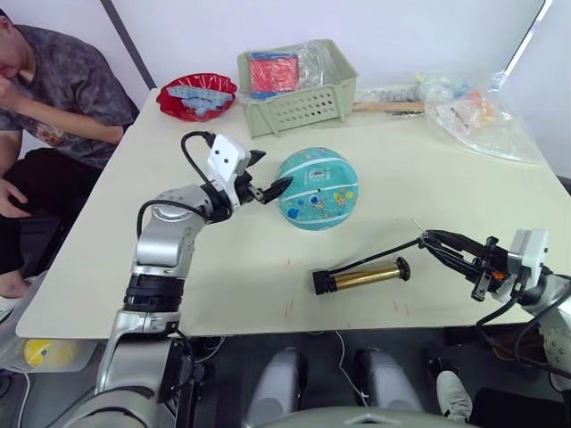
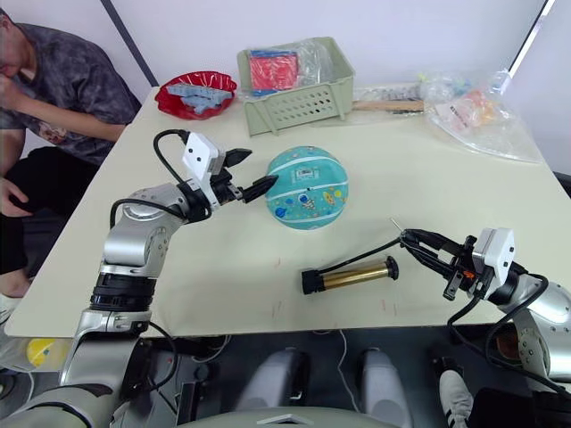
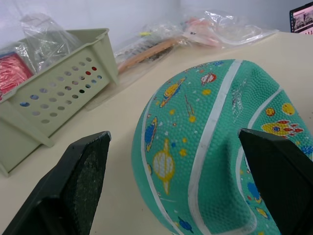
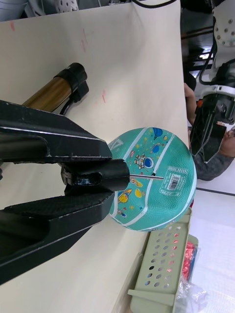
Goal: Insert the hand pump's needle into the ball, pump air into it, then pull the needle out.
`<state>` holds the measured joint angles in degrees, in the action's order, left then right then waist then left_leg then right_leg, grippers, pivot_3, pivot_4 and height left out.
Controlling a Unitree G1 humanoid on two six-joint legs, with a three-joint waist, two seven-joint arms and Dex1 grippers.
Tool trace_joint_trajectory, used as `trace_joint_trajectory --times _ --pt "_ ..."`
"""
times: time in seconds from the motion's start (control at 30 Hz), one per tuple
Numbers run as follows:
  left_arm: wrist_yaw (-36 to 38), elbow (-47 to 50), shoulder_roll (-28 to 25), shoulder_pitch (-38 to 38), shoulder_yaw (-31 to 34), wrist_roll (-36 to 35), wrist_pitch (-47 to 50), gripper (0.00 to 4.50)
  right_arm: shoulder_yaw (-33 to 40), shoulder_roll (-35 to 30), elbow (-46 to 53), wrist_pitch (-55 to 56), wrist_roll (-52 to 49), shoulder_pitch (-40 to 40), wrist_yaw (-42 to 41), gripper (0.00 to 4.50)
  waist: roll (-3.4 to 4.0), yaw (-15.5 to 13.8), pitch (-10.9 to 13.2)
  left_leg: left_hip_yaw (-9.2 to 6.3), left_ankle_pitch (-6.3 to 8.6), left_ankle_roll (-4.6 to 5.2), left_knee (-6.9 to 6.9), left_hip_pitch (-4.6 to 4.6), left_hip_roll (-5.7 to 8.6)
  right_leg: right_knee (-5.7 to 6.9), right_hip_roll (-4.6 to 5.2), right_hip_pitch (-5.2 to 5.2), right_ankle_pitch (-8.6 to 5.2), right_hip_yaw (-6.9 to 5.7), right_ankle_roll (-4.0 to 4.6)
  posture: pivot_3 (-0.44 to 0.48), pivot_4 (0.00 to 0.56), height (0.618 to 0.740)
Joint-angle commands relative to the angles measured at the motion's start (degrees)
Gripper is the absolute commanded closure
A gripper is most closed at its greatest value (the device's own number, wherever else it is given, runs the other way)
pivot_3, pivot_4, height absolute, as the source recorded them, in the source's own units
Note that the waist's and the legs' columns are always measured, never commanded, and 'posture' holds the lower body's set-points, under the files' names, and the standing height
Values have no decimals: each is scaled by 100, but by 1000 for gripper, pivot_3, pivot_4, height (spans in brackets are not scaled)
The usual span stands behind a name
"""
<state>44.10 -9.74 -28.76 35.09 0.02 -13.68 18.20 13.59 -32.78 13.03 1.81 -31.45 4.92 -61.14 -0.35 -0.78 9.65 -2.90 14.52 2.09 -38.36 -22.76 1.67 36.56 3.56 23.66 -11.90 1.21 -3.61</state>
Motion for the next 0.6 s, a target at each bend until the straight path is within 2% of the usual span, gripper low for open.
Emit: trace_joint_trajectory --times 0.03,0.37,0.4,0.47,0.5,0.53,0.57,0.6 --pt "99 -283 95 266 -112 87 -207 73 -13 -1 95 138 -29 -62 -36 4131 0 8 0 2 0 0 0 0 1 0 0 0 0 1 0 0 150 738" --pt "278 -1258 362 680 -224 262 -618 73 -49 -39 236 46 -86 -77 59 4131 -1 18 1 1 0 0 0 0 0 3 0 2 0 1 0 0 150 738" --pt "301 -1313 401 685 -231 256 -647 447 -56 -38 255 29 -92 -74 74 4131 -1 17 1 1 0 0 1 0 0 3 0 2 0 1 0 0 150 738" --pt "355 -1357 453 647 -267 253 -671 573 -78 -33 294 -6 -98 -74 95 4131 -1 15 1 1 0 0 0 0 0 3 0 2 0 1 0 0 150 738" --pt "375 -1355 463 626 -285 265 -696 1165 -88 -31 310 -22 -97 -76 106 4131 -1 14 1 1 0 0 0 0 0 3 0 1 0 1 0 0 150 738" --pt "374 -1347 478 608 -285 272 -704 1299 -98 -32 325 -50 -104 -77 110 4131 -2 14 1 1 0 0 0 0 0 3 1 1 0 1 0 0 150 738" --pt "369 -1339 498 595 -275 279 -710 1833 -110 -40 344 -86 -117 -75 115 4131 -1 15 1 1 0 0 0 0 0 4 1 1 0 1 0 0 150 738" --pt "359 -1325 520 581 -267 284 -715 2124 -122 -48 366 -122 -131 -80 128 4131 -1 14 1 1 0 0 0 -1 0 4 1 1 0 1 0 0 150 738"
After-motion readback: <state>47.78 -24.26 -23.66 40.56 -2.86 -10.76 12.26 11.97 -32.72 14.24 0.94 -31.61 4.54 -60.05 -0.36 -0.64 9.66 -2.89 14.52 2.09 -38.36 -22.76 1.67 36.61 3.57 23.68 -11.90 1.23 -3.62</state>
